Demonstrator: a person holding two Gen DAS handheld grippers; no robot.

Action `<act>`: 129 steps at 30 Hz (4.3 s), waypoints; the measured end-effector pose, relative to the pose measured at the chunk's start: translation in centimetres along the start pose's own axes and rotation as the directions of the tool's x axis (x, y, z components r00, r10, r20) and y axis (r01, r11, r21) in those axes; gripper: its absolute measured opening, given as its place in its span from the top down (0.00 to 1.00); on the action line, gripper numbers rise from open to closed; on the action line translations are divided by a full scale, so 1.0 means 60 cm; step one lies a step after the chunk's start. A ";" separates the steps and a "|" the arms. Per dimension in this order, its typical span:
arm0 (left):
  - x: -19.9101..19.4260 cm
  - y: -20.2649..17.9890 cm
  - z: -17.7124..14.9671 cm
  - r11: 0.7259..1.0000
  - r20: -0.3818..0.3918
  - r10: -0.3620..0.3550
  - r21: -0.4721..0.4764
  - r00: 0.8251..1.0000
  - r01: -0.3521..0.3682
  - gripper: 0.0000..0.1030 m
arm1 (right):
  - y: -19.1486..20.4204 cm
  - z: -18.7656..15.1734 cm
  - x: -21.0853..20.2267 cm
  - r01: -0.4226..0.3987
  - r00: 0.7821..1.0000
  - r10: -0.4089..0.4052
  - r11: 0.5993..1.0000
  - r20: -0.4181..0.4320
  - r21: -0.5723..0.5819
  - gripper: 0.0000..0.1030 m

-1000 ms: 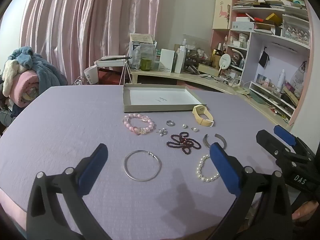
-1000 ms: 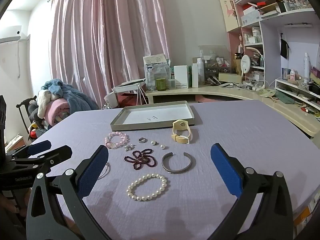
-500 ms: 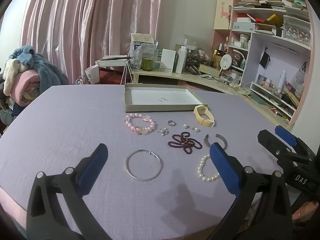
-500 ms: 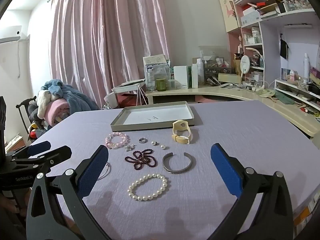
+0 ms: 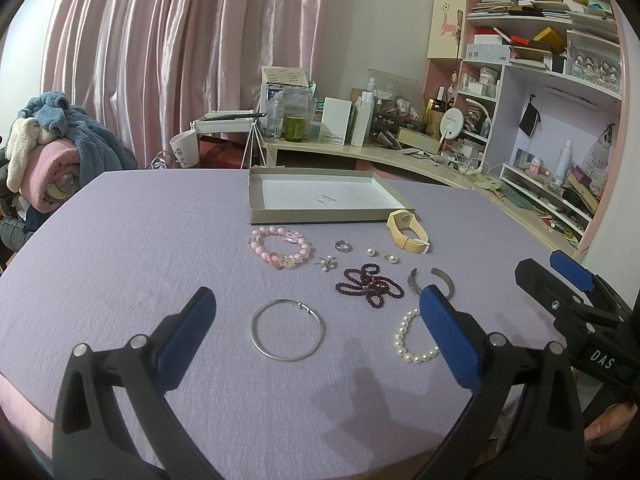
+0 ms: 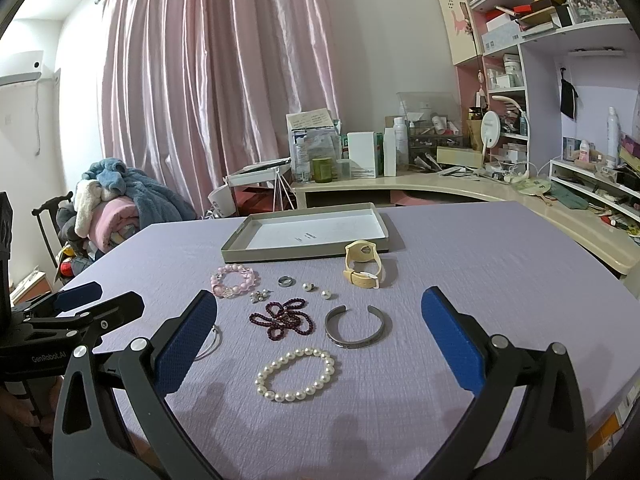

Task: Organize jewelry

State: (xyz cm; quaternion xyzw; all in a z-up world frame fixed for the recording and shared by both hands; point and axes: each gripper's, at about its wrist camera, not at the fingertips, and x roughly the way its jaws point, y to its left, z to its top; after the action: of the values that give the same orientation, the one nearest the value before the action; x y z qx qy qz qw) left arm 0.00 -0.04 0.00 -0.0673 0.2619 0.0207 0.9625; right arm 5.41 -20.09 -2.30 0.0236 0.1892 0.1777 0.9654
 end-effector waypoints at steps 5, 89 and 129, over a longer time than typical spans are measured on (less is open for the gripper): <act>0.000 0.000 0.000 1.000 -0.001 0.001 0.000 1.000 -0.001 0.02 | -0.001 0.000 0.000 0.000 1.000 0.000 1.000 0.000 -0.001 0.01; 0.102 0.067 -0.005 0.985 -0.329 0.149 -0.030 0.933 -0.168 0.02 | -0.025 -0.081 0.169 0.004 0.878 -0.032 0.998 -0.477 -0.059 0.90; 0.212 0.043 -0.027 0.989 -0.406 0.143 0.017 0.903 -0.149 0.33 | -0.108 0.007 0.117 0.045 0.944 -0.006 0.993 -0.331 0.111 0.90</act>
State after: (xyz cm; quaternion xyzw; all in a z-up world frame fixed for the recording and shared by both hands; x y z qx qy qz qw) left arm 9.92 2.34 -8.15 -0.0571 0.4600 0.0799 0.8825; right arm 13.79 -23.67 -5.12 0.0476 0.3584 0.1554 0.9193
